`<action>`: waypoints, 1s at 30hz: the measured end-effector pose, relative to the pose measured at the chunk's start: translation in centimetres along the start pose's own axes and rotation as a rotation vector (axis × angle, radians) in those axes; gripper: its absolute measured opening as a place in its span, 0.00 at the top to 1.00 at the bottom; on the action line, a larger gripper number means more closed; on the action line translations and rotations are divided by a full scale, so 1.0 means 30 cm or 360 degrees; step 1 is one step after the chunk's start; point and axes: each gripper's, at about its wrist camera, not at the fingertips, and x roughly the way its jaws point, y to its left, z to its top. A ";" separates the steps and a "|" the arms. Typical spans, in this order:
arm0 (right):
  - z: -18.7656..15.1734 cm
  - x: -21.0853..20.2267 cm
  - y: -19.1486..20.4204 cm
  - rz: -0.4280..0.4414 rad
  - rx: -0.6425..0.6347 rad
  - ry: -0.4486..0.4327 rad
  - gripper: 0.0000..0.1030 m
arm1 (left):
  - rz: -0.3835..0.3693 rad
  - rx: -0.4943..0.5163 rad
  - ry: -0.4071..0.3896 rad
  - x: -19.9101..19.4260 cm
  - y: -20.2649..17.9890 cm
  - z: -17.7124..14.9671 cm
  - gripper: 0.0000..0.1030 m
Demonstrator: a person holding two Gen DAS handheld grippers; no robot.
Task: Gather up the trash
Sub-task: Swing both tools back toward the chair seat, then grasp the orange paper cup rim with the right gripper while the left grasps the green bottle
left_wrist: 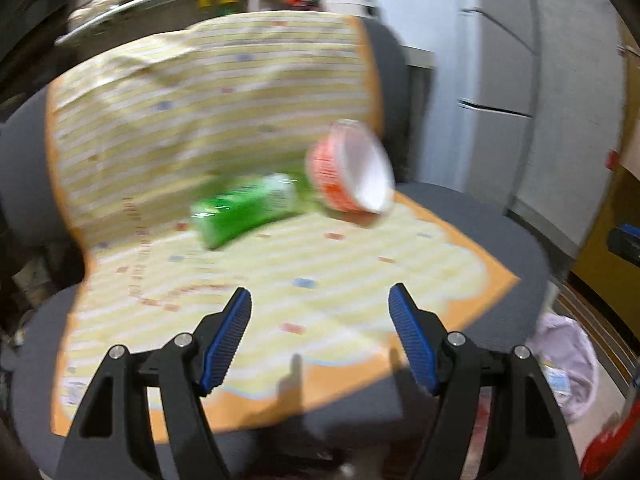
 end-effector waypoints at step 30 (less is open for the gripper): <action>0.244 0.846 0.512 0.0170 -0.0587 0.0278 0.93 | -0.0101 -0.0094 0.0326 0.641 0.483 0.200 0.41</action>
